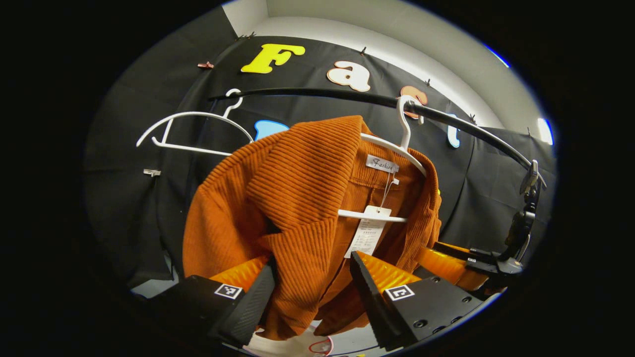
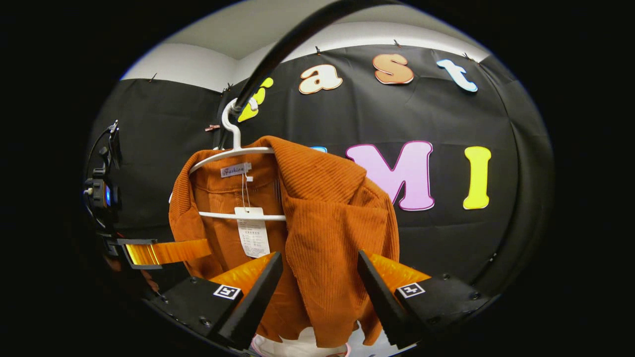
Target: Grasp the clothes on the hanger with both hands and then place them into the laundry hamper below.
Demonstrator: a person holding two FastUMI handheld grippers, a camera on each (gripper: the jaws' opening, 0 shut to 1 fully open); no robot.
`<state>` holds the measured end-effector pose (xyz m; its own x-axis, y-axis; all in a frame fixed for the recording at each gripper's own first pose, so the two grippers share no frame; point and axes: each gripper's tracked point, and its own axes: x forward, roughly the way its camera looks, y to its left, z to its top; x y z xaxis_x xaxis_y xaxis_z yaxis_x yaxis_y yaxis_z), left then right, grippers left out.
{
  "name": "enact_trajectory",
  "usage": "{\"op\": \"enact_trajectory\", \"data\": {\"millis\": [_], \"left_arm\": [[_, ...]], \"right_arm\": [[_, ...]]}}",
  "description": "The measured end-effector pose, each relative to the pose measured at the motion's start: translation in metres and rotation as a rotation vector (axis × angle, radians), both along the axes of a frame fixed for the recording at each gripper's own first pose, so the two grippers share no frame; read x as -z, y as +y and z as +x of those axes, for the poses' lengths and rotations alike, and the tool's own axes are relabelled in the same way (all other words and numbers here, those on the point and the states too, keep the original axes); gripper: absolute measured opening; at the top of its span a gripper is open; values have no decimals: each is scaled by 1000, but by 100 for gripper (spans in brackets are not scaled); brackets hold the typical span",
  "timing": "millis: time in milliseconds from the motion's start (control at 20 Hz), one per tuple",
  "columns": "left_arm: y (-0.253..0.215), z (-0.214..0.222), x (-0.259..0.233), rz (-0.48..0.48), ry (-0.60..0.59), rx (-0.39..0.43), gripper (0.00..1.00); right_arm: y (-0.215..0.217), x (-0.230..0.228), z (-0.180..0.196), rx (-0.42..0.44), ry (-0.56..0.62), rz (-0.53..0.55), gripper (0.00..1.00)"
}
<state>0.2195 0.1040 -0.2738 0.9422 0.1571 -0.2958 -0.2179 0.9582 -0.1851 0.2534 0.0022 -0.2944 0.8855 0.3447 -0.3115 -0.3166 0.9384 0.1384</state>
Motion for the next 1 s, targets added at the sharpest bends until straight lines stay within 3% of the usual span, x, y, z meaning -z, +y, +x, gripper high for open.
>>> {"op": "enact_trajectory", "data": {"millis": [450, 750, 1000], "left_arm": [[-5, 23, 8, -4, 14, -6, 89], [-1, 21, 6, 1, 18, -29, 89], [2, 18, 0, 3, 11, -73, 89]], "right_arm": [[-39, 13, 16, 33, 11, -5, 98], [4, 14, 15, -132, 21, 110, 98], [20, 25, 43, -90, 19, 101, 98]]}}
